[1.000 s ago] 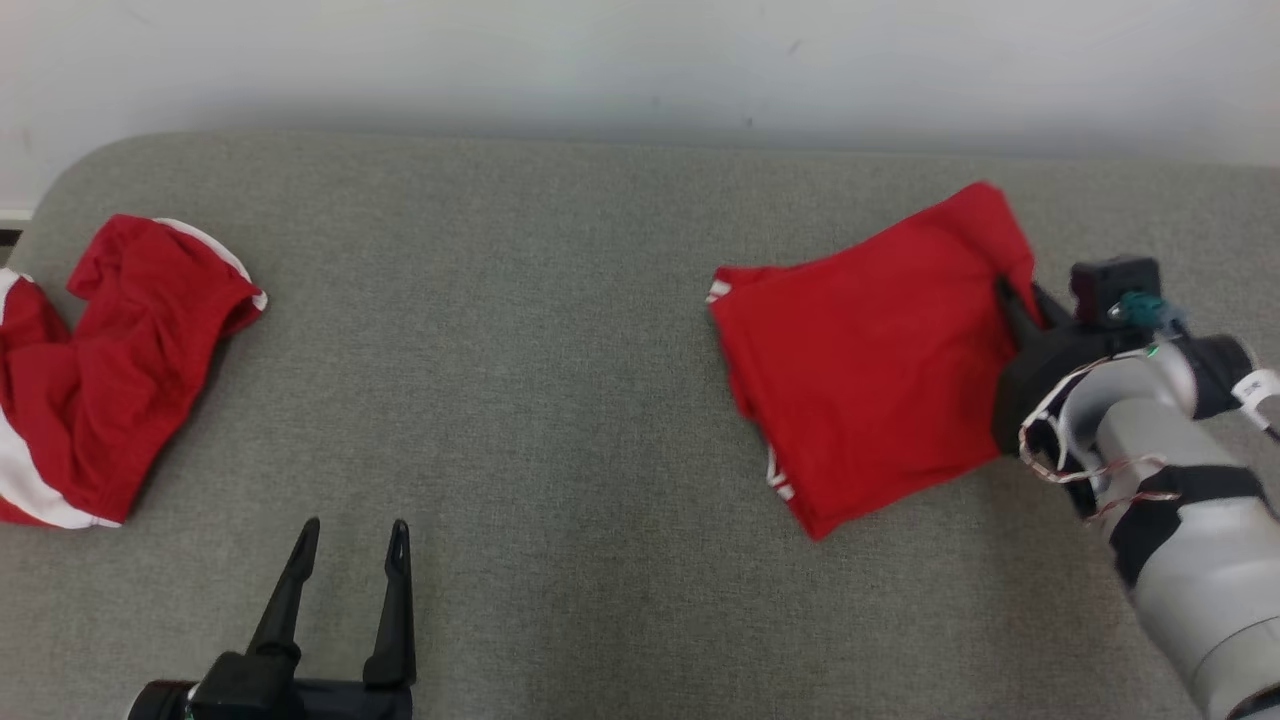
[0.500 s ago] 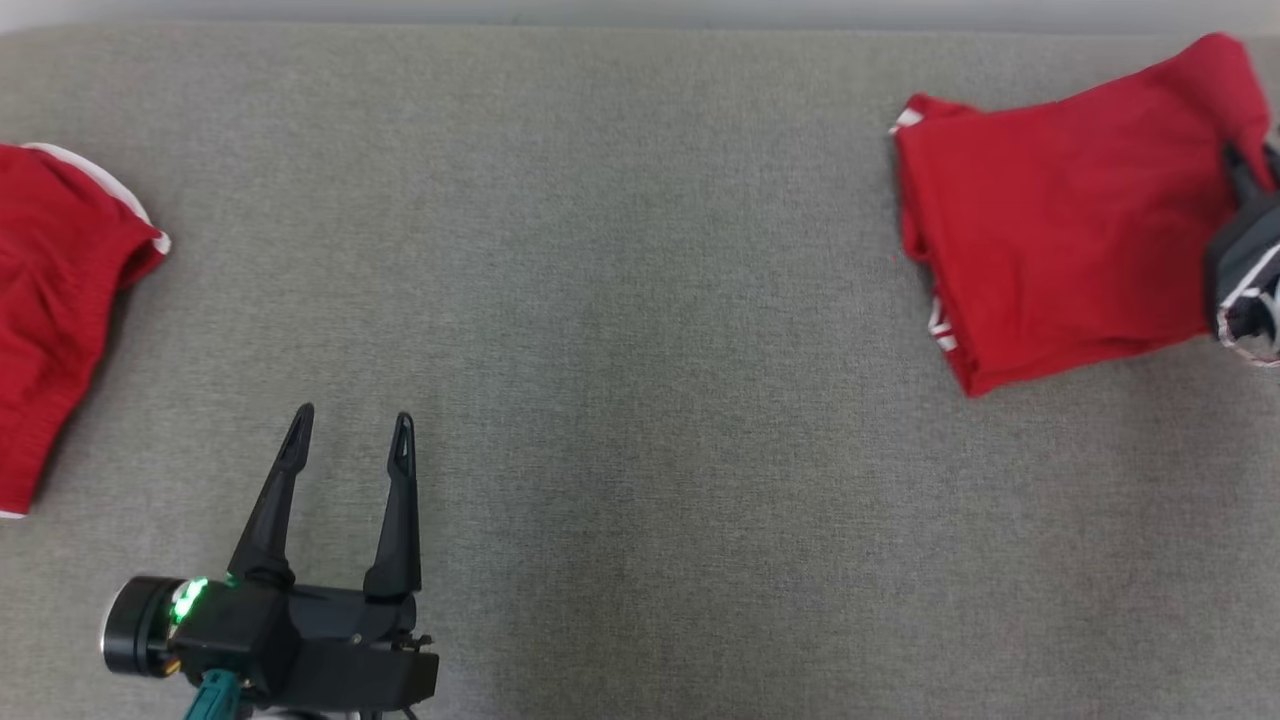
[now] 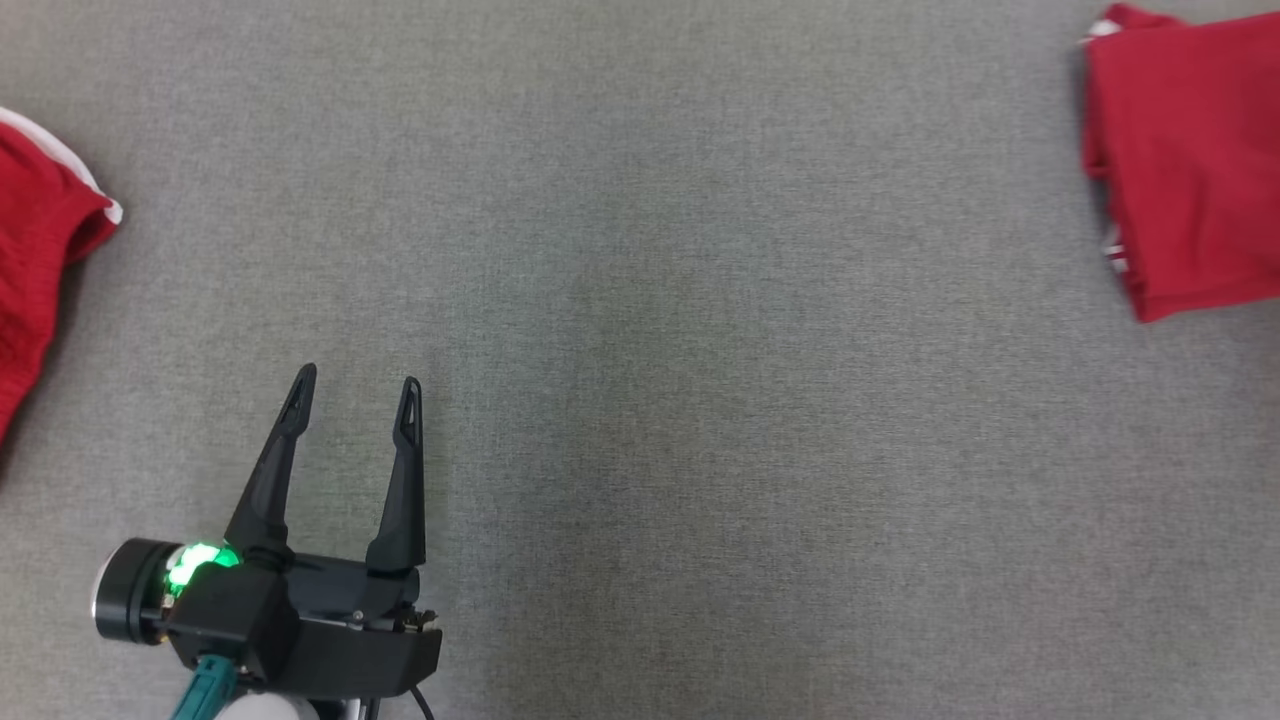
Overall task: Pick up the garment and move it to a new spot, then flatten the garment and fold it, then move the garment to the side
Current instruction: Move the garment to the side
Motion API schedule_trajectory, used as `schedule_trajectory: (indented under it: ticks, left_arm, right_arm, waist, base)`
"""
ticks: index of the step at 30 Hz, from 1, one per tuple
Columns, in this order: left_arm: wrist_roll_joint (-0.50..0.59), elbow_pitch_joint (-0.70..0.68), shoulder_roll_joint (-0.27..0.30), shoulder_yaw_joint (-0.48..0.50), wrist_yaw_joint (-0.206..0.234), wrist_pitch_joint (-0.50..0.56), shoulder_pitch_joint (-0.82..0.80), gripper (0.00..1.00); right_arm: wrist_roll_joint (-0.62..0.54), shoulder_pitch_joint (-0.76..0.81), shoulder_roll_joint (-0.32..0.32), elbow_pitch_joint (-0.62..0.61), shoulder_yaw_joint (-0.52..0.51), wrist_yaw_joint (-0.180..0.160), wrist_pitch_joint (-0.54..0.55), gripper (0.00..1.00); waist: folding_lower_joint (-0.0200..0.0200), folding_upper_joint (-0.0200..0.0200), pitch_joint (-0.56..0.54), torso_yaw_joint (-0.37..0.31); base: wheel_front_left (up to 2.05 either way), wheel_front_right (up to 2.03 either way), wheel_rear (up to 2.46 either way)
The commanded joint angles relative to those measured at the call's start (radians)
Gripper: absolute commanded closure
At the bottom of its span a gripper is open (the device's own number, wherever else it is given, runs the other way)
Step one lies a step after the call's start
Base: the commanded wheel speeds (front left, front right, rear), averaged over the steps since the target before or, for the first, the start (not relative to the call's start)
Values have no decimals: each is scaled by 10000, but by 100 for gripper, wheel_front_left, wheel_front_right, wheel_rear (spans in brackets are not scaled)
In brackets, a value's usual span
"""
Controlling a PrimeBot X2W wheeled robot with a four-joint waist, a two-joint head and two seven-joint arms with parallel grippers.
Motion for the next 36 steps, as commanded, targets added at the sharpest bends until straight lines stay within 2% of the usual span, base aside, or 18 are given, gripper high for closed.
schedule_trajectory:
  ticks: [1, 4, 11, 12, 13, 14, 20, 27, 32, 34, 36]
  left_arm:
    - [-84, -81, 50, -7, -17, -31, -188, 0]
    - [-86, -99, 58, 23, -17, -31, -172, 0]
    - [-110, -96, 90, 95, -18, -31, -145, 0]
    - [-117, -83, 91, 107, -18, -31, -146, 0]
    - [-124, -70, 95, 122, -19, -31, -150, 0]
    - [-123, -52, 97, 135, -19, -31, -152, 0]
    - [-120, 71, 64, 270, -19, -31, 19, 0]
    - [-141, 389, -53, 703, -18, -31, 693, 0]
    - [-62, 489, -110, 1036, 66, -33, 1292, 0]
    - [-40, 528, -131, 1145, 97, -33, 1551, 0]
    - [-4, 538, -144, 1193, 137, -33, 1792, 0]
  right_arm:
    - [-30, -165, -194, -97, 119, 5, 111, 100]
    - [76, -327, -563, -164, 318, 5, 244, 100]
    - [436, -382, -780, -260, 594, 5, 499, 99]
    - [468, -377, -775, -296, 658, 5, 478, 60]
    - [505, -391, -790, -341, 699, 5, 420, 35]
    - [548, -404, -803, -344, 728, 5, 420, 0]
    - [782, -497, -671, -242, 574, 5, 161, 0]
    - [1407, 77, 512, -294, -172, 5, -1391, 0]
    - [1627, 743, 1701, -170, -1282, 5, -2229, 0]
    - [1554, 1201, 2153, -511, -1788, 3, -2296, 0]
    - [1347, 1869, 2522, -1368, -2427, 5, -2305, 0]
  waist:
    - [-1, -2, 85, 83]
    - [-1, -2, 159, 145]
    - [-1, -2, 176, 193]
    - [-1, -2, 170, 192]
    - [-1, -2, 163, 191]
    - [-1, -2, 145, 186]
    - [-1, -2, -187, 110]
    - [-1, -2, -1278, -129]
    - [-1, -2, -2047, -258]
    - [-1, -2, -2341, -267]
    - [-1, -2, -2604, -247]
  base:
    - [0, 0, 0]
    - [0, 0, 0]
    - [0, 0, 0]
    - [0, 0, 0]
    - [0, 0, 0]
    - [0, 0, 0]
    - [0, 0, 0]
    - [0, 0, 0]
    - [0, 0, 0]
    - [0, 0, 0]
    - [0, 0, 0]
